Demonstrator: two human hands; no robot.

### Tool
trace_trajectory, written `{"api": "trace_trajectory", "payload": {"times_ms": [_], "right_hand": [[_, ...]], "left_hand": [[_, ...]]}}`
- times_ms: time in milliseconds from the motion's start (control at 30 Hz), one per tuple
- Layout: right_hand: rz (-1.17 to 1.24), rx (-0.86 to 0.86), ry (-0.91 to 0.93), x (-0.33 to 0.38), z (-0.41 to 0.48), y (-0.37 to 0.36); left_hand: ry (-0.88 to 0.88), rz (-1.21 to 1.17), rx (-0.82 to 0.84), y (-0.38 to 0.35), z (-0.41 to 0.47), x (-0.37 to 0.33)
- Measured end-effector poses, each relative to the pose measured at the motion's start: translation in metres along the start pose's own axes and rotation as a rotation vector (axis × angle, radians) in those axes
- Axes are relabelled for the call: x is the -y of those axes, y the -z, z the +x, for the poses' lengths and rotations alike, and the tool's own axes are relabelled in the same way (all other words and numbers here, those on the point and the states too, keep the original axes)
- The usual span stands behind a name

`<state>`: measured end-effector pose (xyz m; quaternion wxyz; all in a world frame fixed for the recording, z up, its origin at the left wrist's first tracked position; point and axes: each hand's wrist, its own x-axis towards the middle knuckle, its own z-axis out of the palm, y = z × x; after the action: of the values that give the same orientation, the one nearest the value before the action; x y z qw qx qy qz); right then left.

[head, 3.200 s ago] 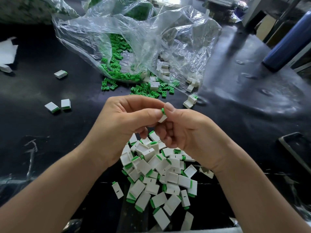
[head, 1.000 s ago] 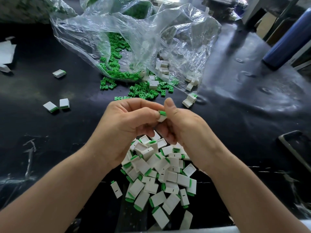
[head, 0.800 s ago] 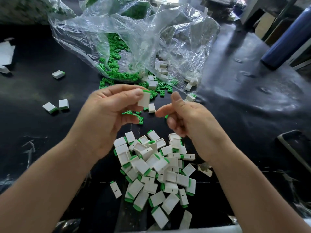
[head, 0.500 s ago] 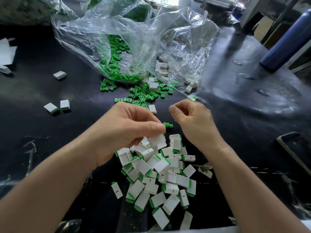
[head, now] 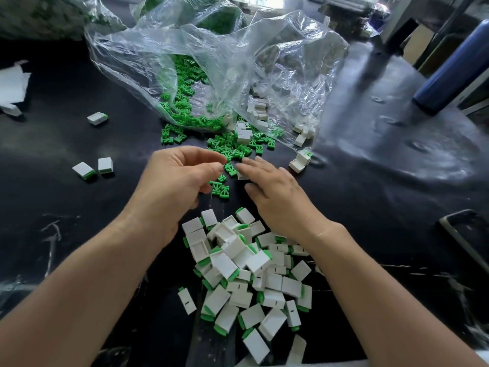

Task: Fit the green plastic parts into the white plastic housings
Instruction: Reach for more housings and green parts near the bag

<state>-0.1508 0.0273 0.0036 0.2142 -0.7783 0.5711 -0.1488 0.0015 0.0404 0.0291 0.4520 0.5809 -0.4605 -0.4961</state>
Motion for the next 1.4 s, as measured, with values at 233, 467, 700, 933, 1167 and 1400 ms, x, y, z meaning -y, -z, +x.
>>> {"api": "trace_trajectory", "payload": {"times_ms": [233, 467, 700, 933, 1167, 1400], "right_hand": [[0.055, -0.239, -0.036, -0.003, -0.001, 0.001], [0.672, -0.189, -0.083, 0.010, -0.007, 0.011], [0.616, -0.214, -0.075, 0.014, -0.010, 0.007], [-0.010, -0.127, 0.117, 0.018, -0.009, -0.003], [-0.168, -0.072, 0.079, 0.017, -0.007, -0.003], [-0.316, -0.103, 0.135, 0.015, -0.010, -0.007]], "left_hand": [[-0.043, 0.058, 0.036, -0.004, -0.002, 0.004], [-0.194, 0.110, 0.102, -0.006, -0.006, 0.004], [-0.230, 0.023, -0.074, -0.002, -0.001, 0.002], [-0.183, -0.110, -0.102, -0.001, -0.002, -0.002], [-0.160, -0.102, -0.082, -0.004, -0.003, -0.002], [-0.149, -0.092, -0.057, -0.005, -0.004, -0.001]]}}
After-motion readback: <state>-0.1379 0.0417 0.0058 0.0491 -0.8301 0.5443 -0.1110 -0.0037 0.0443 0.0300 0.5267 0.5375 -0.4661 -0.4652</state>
